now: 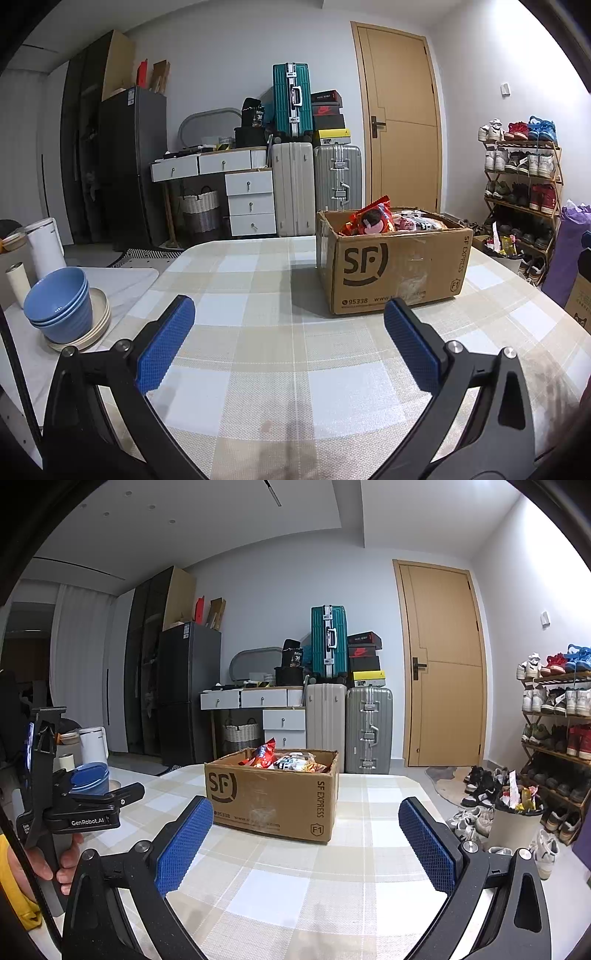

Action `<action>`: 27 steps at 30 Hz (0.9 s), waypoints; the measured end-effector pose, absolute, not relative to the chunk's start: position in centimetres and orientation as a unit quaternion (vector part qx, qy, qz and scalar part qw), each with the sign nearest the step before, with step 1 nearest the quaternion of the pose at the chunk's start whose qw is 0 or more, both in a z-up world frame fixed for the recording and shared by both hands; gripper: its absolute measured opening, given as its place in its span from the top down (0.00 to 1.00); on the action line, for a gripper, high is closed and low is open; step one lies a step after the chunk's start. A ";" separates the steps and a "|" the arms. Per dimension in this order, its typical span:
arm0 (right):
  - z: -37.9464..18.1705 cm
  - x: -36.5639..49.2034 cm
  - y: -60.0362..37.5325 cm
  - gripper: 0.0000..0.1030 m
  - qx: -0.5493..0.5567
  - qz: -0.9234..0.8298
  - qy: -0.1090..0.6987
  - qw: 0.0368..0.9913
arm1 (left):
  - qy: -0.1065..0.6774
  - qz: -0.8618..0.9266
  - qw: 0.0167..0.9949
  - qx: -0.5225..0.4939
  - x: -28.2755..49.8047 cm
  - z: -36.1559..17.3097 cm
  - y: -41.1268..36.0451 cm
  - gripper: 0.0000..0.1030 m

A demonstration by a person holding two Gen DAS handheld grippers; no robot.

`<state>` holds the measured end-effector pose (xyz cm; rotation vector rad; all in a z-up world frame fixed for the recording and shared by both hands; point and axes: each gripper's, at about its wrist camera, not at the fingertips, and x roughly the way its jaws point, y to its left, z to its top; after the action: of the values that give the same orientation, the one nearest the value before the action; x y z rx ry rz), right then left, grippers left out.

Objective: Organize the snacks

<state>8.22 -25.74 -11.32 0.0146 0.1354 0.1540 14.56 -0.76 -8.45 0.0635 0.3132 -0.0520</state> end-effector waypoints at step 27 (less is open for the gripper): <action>-11.1 8.1 -25.8 0.01 0.006 0.075 0.065 0.995 | 0.156 -0.027 0.987 0.027 14.5 -8.4 -0.7 0.01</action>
<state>8.14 -25.79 -11.14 0.0117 0.1301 0.1499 14.48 -0.71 -8.44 0.0538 0.3142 -0.0535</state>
